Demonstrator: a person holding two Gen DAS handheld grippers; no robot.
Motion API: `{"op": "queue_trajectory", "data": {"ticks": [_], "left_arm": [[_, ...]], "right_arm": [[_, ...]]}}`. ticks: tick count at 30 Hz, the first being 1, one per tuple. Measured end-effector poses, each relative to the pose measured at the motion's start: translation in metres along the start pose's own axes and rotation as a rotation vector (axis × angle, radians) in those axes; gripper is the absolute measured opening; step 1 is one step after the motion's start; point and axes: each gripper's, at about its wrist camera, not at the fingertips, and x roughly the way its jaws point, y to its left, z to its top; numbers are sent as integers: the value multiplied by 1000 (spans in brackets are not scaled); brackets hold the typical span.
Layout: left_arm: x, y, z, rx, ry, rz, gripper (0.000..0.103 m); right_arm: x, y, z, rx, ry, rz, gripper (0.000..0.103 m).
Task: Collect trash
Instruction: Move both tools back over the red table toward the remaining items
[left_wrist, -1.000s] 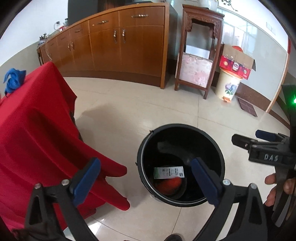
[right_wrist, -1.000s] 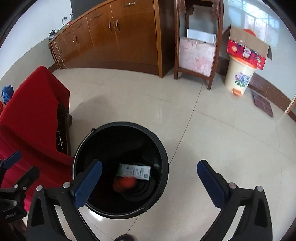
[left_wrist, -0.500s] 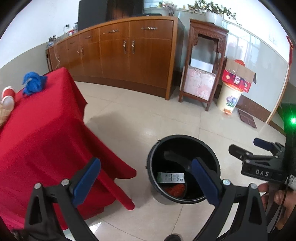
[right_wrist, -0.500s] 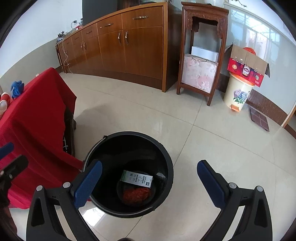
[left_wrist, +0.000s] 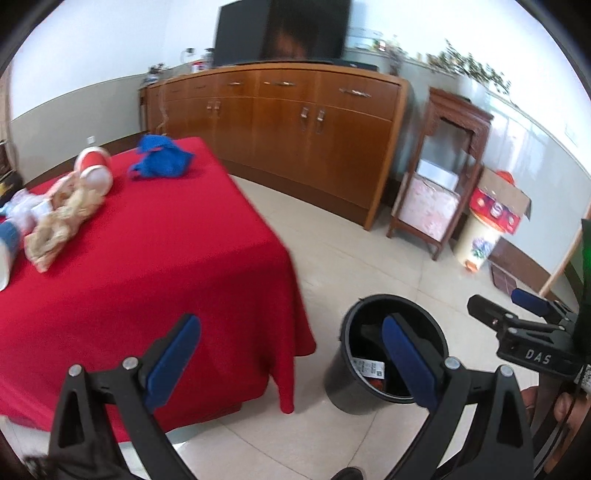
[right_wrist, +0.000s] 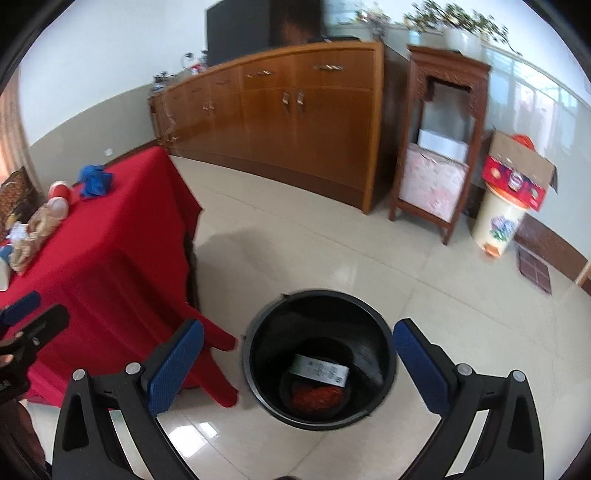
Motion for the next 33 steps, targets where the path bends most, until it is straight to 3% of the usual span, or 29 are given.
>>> {"op": "queue_trajectory", "data": {"ticks": [4,9,15,23,33], "left_arm": [[-17,23,-2,-31,-31,52,100],[-40,63,-5,-85,-60,141,100],[-65,111,-18,-159,-57,270,100],[-105,168,-29,-256,-137,411,100],[-128,242,-38,-325,-164,516,99]], "right_arm": [[-11,31,10,-29,-57,51,103],[-18,76,19,-132,-65,102,103],[-31,122,23,-182,-105,231,103],[-37,187,31,-234,-131,350,103],[-40,279,33,-329,-137,451,103]]}}
